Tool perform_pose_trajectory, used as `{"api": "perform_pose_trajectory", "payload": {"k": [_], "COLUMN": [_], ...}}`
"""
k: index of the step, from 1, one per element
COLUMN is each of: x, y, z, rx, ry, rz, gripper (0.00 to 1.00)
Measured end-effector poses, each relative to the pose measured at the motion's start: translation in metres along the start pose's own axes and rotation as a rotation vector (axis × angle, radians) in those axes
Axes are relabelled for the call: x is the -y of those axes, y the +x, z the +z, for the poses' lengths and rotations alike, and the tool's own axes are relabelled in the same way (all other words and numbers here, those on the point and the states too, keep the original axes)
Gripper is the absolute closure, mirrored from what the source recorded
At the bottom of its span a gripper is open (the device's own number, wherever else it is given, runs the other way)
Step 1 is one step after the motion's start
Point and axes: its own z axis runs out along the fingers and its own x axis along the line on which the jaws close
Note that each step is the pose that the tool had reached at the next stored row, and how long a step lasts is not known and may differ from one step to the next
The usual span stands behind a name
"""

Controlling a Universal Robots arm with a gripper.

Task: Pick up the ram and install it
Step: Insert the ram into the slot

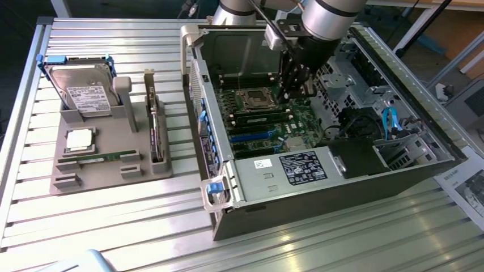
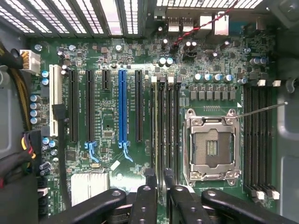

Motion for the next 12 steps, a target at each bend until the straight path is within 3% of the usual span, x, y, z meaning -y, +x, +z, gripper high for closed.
{"api": "perform_pose_trajectory", "payload": {"k": [12], "x": [-0.0011], "y": [-0.002], "z": [-0.0340], "rx": [-0.0006], "ry": [0.0000], "rz": [0.000], "gripper": [0.80]}}
